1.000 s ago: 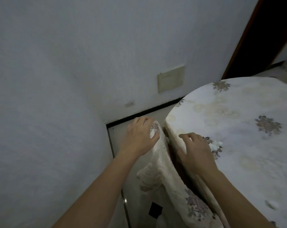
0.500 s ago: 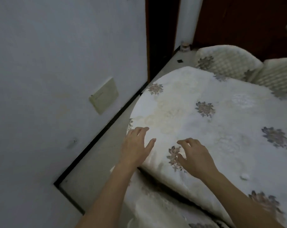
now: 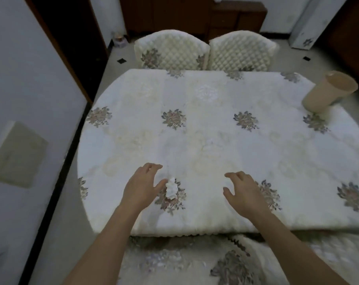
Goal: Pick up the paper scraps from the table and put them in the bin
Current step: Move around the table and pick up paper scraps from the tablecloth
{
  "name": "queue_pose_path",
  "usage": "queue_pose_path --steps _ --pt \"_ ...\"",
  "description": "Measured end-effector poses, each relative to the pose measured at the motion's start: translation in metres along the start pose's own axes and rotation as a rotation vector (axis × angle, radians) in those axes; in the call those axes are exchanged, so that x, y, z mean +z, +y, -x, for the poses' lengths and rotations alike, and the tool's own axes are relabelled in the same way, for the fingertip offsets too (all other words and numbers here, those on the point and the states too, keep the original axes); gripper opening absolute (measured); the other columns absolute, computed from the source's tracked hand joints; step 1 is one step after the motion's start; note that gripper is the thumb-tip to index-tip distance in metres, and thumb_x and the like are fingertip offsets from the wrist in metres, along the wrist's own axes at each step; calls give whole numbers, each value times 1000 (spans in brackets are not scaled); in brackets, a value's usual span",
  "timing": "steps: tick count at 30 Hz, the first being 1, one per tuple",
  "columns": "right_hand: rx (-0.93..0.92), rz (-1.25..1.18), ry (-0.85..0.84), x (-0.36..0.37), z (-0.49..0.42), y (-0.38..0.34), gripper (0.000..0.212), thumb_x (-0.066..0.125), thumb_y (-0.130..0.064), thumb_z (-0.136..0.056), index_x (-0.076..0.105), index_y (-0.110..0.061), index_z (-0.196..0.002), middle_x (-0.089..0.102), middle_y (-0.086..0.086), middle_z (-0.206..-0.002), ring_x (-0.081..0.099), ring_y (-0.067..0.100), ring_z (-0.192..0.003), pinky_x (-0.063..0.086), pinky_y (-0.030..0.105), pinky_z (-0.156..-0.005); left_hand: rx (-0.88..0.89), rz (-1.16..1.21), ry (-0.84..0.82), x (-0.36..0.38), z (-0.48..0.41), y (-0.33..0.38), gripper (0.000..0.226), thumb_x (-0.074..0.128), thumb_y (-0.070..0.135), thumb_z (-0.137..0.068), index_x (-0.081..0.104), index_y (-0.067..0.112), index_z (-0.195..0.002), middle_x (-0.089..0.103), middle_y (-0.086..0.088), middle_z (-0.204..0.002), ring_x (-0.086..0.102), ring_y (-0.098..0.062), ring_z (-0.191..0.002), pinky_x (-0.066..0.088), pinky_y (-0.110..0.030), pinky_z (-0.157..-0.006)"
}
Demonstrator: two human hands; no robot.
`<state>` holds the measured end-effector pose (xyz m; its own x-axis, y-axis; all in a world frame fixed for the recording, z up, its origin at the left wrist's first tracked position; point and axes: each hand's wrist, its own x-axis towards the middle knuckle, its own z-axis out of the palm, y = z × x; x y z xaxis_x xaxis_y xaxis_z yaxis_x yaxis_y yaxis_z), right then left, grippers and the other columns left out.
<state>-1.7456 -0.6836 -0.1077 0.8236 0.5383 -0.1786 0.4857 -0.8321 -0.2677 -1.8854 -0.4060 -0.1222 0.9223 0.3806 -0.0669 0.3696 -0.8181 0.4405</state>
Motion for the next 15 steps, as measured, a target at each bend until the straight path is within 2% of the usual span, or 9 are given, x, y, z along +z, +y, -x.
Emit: queue_pose_path --steps 4,6,10,13,15 --pt "44 -20 5 20 6 32 40 61 -28 -89 58 -14 -127 62 11 -117 55 31 -106 48 42 -88 12 -26 -98 22 -9 0 48 54 48 -94 49 26 -136 49 5 -137 51 -18 -118 50 -33 -82" --pt "88 -54 1 29 4 46 39 63 -25 -88 59 -13 -125 61 12 -115 55 32 -106 49 44 -85 -7 -31 -151 34 -11 -3 51 56 49 -92 47 27 -138 46 4 -138 52 -18 -117 49 -32 -79" --pt "158 -98 -11 46 -8 67 39 60 -31 -91 54 -18 -128 56 9 -121 52 28 -108 47 41 -80 -48 -27 -215 54 -12 -9 60 63 51 -87 44 29 -140 44 6 -139 54 -17 -111 50 -31 -77" --pt "173 -141 1 59 -20 79 42 59 -38 -90 48 -23 -128 54 7 -118 57 26 -92 43 33 -69 -60 -24 -231 66 -11 -13 70 65 57 -82 41 31 -142 42 8 -140 55 -15 -108 50 -30 -74" --pt "183 -161 11 65 -29 84 46 61 -41 -89 45 -24 -129 53 9 -115 58 29 -90 46 35 -67 -45 -19 -233 73 -10 -14 78 65 62 -79 35 33 -144 38 10 -141 55 -13 -108 50 -29 -70"
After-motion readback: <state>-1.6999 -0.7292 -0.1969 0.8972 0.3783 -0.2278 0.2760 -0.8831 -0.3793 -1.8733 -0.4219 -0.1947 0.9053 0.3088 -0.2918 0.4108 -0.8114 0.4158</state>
